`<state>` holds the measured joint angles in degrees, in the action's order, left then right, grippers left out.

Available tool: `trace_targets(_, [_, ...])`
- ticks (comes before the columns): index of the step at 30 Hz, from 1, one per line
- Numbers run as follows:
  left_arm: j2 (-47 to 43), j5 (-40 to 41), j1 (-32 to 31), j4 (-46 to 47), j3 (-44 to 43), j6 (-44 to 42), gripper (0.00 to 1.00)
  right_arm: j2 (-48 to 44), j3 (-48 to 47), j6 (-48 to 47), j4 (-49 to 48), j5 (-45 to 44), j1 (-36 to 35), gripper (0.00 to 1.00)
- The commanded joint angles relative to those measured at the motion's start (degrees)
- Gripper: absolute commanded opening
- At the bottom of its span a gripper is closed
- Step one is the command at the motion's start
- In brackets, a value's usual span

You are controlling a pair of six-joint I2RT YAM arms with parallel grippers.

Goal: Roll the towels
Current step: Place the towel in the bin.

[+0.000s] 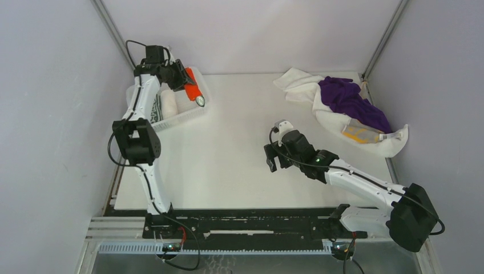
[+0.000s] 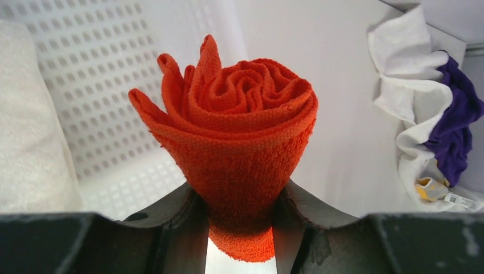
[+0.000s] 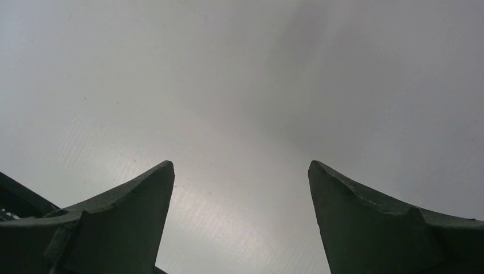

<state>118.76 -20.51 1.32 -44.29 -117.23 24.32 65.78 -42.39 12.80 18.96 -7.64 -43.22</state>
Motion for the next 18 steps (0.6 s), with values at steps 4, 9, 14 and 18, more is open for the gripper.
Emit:
trace_targets(4, [11.3, -5.2, 3.6, -4.8, -14.4, -2.7, 0.42, 0.7, 0.3, -1.1, -2.4, -1.6, 1.3, 0.86])
trace_targets(9, [17.1, -3.8, 4.7, -5.1, -16.1, -3.3, 0.42, 0.7, 0.3, -1.1, -1.6, -1.7, 1.7, 0.85])
trace_targets(14, [20.0, 4.1, 5.6, -8.6, -15.7, -5.5, 0.42, 0.6, 0.4, -1.1, -0.8, -2.0, 1.8, 0.85])
trace_targets(18, [19.8, 11.0, 5.6, -10.7, -15.7, -8.0, 0.43, 0.7, 0.5, -1.0, -0.8, -1.5, 1.9, 0.85])
